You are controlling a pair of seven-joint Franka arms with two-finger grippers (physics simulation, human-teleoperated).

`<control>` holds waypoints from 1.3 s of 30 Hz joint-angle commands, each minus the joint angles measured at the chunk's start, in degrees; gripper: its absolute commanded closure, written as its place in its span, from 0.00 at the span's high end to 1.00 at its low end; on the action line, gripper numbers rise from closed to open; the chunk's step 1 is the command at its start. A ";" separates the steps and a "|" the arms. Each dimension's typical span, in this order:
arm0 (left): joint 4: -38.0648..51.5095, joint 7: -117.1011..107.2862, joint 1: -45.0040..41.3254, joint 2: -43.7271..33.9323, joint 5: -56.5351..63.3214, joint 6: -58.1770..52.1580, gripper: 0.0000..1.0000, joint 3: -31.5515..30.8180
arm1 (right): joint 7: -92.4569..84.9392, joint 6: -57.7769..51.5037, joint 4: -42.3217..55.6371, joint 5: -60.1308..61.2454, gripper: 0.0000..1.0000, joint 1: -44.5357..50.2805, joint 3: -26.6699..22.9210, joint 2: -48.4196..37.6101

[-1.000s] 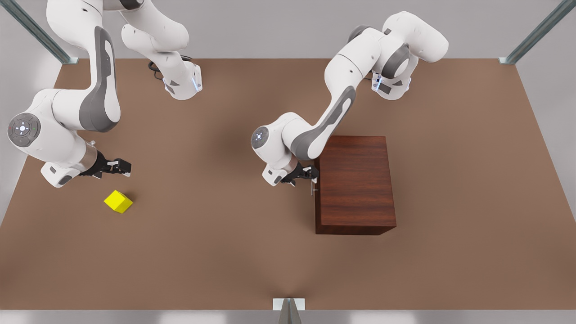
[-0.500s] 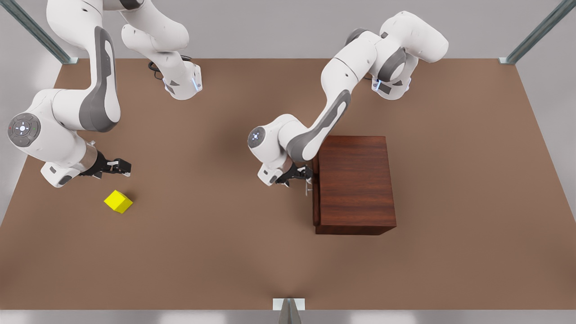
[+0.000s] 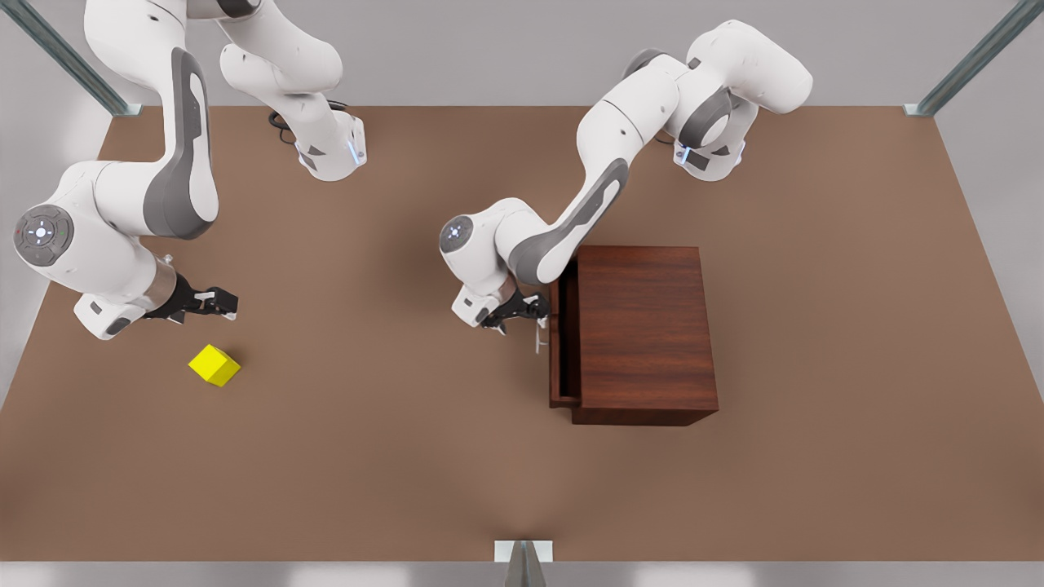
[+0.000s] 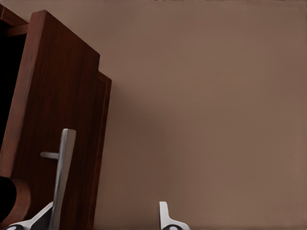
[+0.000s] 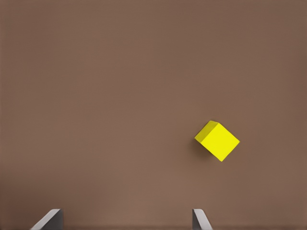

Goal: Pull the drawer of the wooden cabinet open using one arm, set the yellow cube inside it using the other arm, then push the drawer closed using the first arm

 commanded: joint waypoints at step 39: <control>-28.72 57.54 47.05 -41.82 -20.61 -7.88 1.00 -2.94 | 21.57 6.39 -0.42 6.20 1.00 -9.42 -0.36 7.50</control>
